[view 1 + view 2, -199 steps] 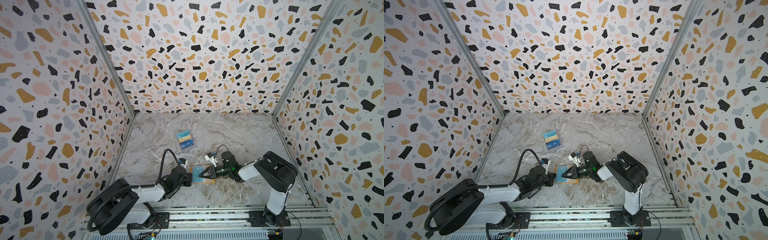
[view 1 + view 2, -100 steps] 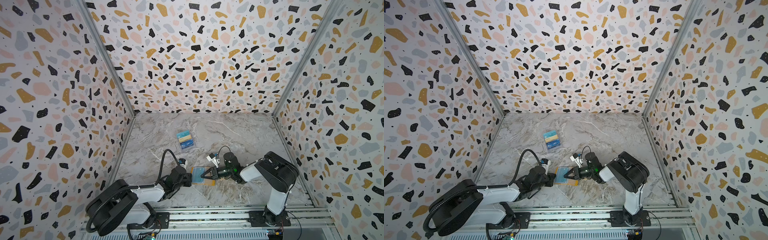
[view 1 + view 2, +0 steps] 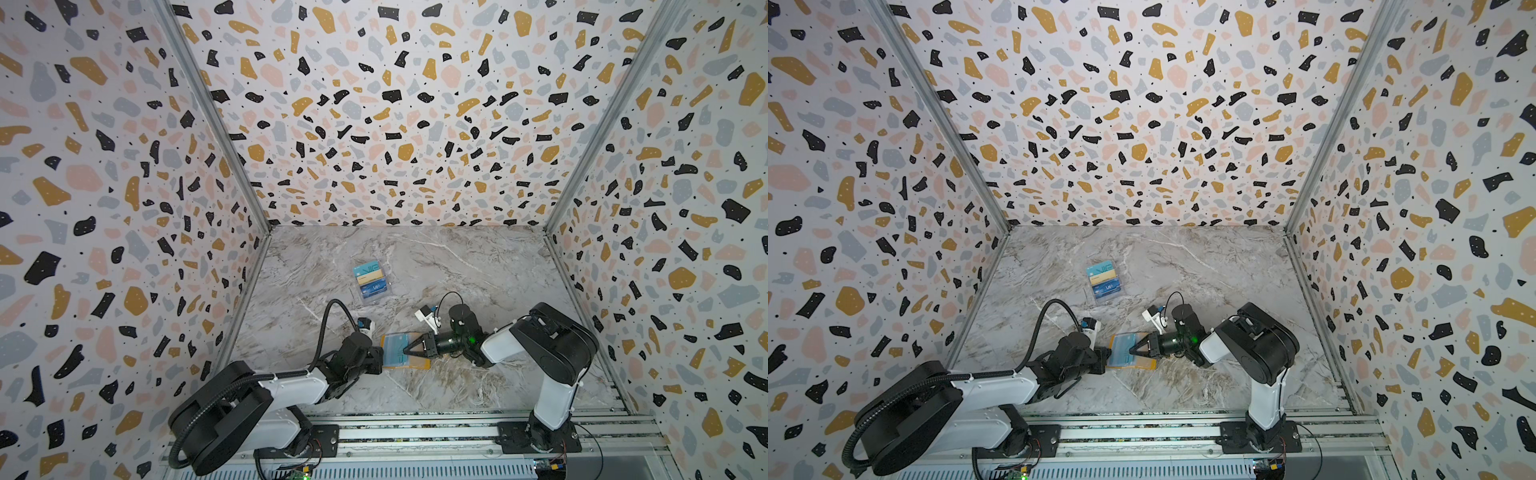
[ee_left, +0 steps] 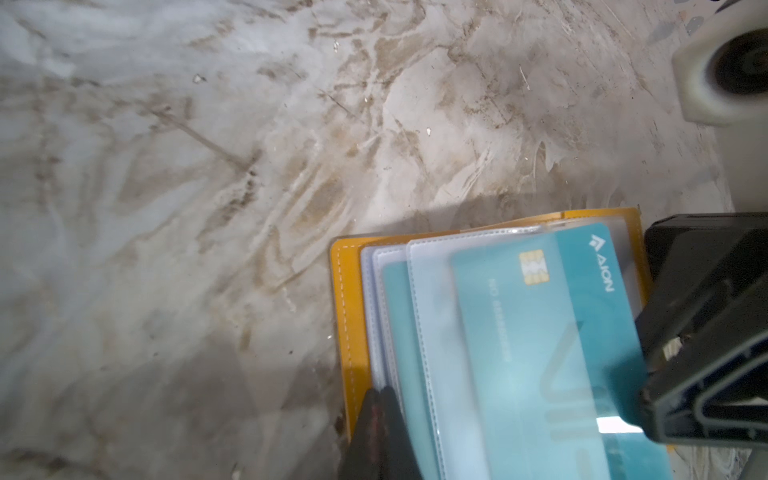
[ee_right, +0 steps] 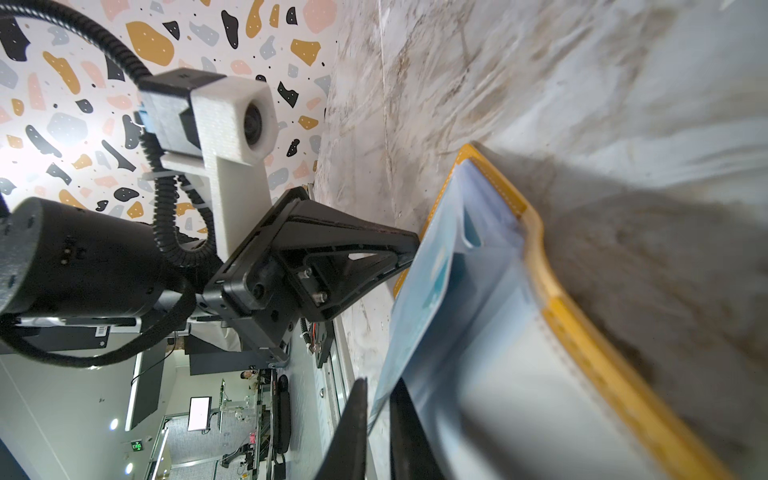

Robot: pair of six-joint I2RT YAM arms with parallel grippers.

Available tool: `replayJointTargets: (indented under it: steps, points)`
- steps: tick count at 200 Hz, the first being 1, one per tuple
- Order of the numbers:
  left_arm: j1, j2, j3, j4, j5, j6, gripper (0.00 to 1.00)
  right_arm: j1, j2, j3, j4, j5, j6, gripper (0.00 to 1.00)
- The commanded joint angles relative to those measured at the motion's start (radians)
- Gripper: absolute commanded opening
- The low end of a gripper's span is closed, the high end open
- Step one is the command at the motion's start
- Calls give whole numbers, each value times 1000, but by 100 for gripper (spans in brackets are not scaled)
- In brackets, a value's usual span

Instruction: Take the credit cards out of the card holder

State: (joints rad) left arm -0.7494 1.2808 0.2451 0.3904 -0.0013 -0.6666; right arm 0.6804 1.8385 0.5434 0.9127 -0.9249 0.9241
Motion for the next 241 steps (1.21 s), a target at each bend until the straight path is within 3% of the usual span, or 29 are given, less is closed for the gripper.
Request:
replayJointTargets:
  steps: [1,86,183,241]
  points:
    - [-7,-8,-23,-45,5,0,1,-8,-27,-8,12,-3,12,12]
    - [-8,-30,-41,-32,7,-19,1,-59,-70,-8,-149,14,-53,6]
    - [-7,-72,-76,-1,30,-49,2,-153,-204,15,-461,45,-235,4]
    - [-8,-80,-37,-18,33,-45,10,-185,-317,68,-698,114,-402,3]
